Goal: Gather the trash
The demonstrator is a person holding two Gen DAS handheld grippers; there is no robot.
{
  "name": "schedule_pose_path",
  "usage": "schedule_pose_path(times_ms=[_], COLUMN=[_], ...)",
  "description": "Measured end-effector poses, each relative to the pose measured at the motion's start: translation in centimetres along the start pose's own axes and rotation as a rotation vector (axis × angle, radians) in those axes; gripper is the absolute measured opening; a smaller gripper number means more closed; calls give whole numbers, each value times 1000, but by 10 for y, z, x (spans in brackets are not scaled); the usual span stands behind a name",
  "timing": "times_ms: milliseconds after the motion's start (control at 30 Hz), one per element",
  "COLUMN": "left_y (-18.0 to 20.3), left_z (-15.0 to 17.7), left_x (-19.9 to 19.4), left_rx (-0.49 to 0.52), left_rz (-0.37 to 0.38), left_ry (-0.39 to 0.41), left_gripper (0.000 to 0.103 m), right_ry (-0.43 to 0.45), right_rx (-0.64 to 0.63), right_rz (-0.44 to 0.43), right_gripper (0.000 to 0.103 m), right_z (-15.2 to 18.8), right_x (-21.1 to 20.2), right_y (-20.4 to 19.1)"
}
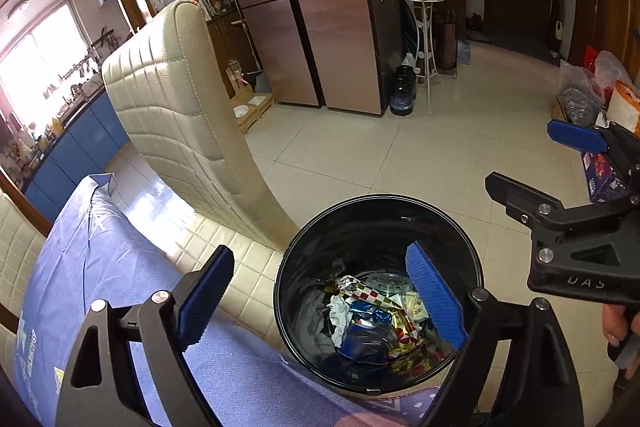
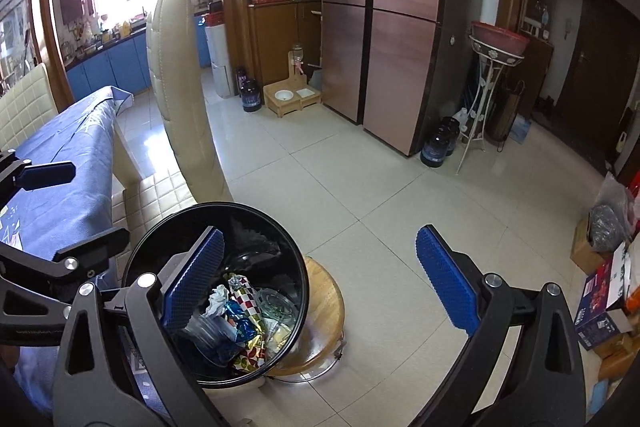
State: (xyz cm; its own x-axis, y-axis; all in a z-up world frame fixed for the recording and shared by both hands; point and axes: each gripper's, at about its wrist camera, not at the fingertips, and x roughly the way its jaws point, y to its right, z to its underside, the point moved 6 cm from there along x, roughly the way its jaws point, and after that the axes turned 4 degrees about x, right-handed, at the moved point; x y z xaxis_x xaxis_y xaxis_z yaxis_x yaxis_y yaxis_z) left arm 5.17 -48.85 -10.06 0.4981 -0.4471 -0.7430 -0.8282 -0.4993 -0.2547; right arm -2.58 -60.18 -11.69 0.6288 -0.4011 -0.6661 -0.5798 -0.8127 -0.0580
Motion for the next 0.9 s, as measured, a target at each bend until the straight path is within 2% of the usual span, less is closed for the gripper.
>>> schedule_pose_path(times_ms=[100,200,233,367,900], left_y=[0,-3,-3,-3,-6], left_z=[1,3,4,5,6], left_x=[-2,-6,-7,-8,-10], left_rx=[-4,5,7,-6,-12], left_rz=[-7,-88,-93,-56,-63], left_ry=[6,14,16,10,12], left_gripper=[87,87,87,87,87], right_ry=[0,-6,-4,-4,-8], right_rx=[22,23,18,19,12], right_rz=[-2,-5,-1,-11,-25], right_gripper=[98,98,98,98,98], right_z=[1,2,2,2,4], right_x=[-2,-2,-2,-3,-4], right_y=[5,6,5,2,-3])
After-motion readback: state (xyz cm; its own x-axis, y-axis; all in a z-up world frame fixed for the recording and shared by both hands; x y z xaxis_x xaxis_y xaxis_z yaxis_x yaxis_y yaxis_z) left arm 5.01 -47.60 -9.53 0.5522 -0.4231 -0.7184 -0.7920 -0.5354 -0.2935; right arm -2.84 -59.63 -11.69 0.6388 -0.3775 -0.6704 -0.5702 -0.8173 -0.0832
